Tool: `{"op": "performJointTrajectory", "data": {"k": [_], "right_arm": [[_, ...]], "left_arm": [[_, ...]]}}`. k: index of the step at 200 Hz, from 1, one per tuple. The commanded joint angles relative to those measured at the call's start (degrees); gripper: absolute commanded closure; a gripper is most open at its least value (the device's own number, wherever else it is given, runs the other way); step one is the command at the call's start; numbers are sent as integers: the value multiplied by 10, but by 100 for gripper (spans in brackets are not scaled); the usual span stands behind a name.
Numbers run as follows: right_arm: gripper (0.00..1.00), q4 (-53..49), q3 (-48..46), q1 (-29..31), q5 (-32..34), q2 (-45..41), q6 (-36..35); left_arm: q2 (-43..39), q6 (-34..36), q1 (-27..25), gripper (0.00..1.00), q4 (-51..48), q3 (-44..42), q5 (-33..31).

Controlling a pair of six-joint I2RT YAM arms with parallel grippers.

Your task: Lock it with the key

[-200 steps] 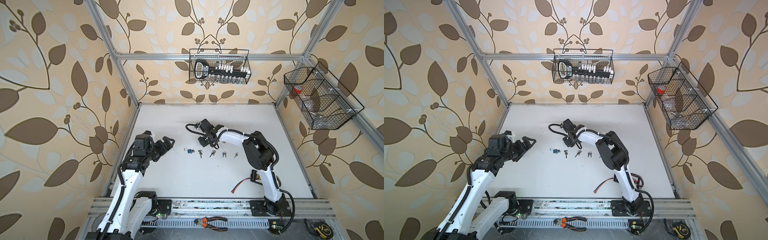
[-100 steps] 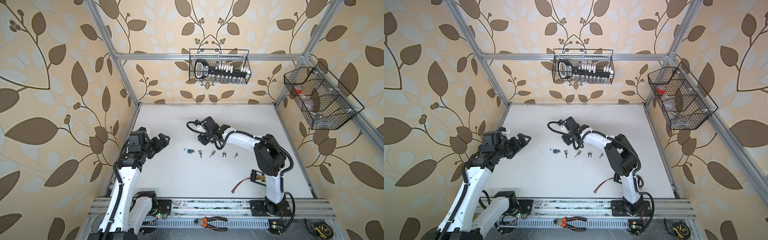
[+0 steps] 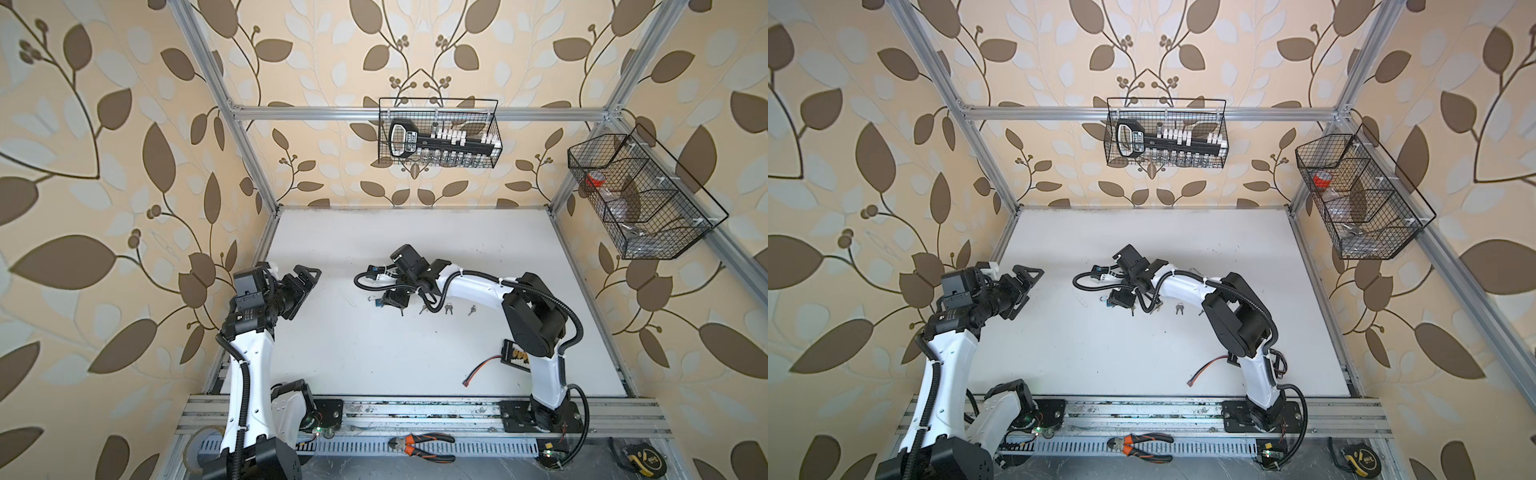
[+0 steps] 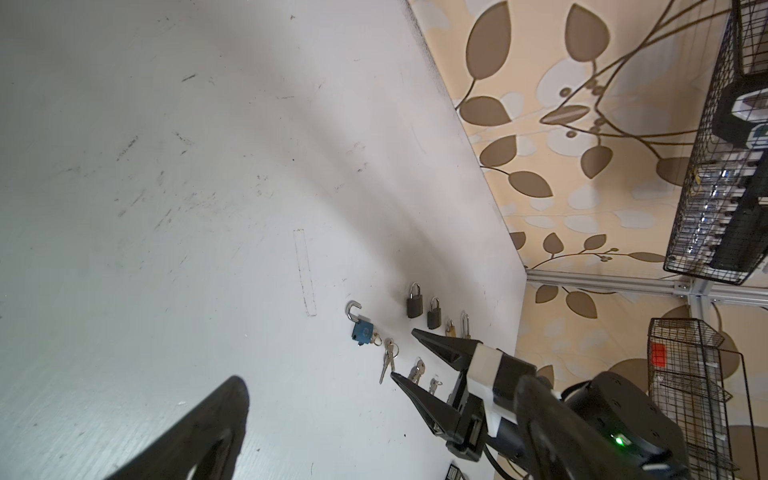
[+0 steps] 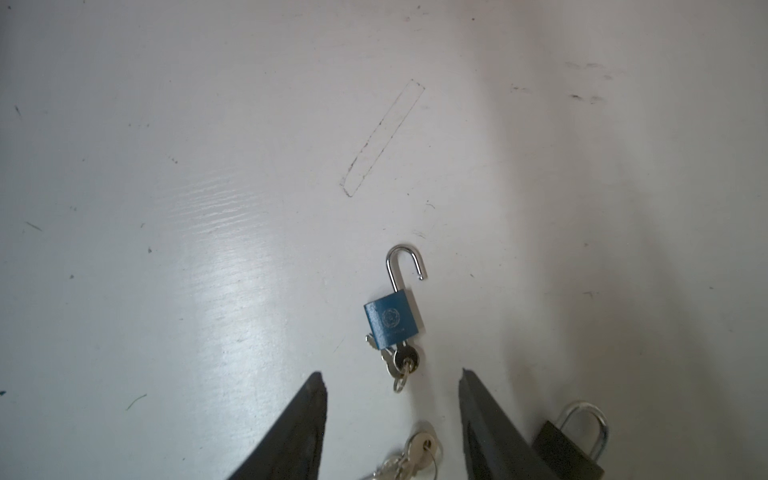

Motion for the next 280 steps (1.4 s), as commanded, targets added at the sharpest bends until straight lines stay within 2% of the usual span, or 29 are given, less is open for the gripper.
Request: {"op": "performJointTrajectory", "data": {"k": [1, 53, 129, 168, 222, 280], "right_arm": [[48, -44, 33, 3, -33, 31, -62], [48, -59, 71, 11, -24, 74, -77], [49, -74, 116, 12, -19, 120, -77], [50, -79, 125, 12, -13, 135, -76], [58, -84, 116, 11, -6, 138, -77], [68, -86, 109, 7, 0, 132, -70]], "left_arm": [[-17, -12, 9, 1, 24, -8, 30], [-47, -26, 25, 1, 24, -24, 13], [-35, 15, 24, 1, 8, -4, 21], [-11, 59, -4, 1, -22, 33, 1], [19, 118, -71, 1, -53, 85, -18], [15, 120, -80, 1, -50, 86, -16]]}}
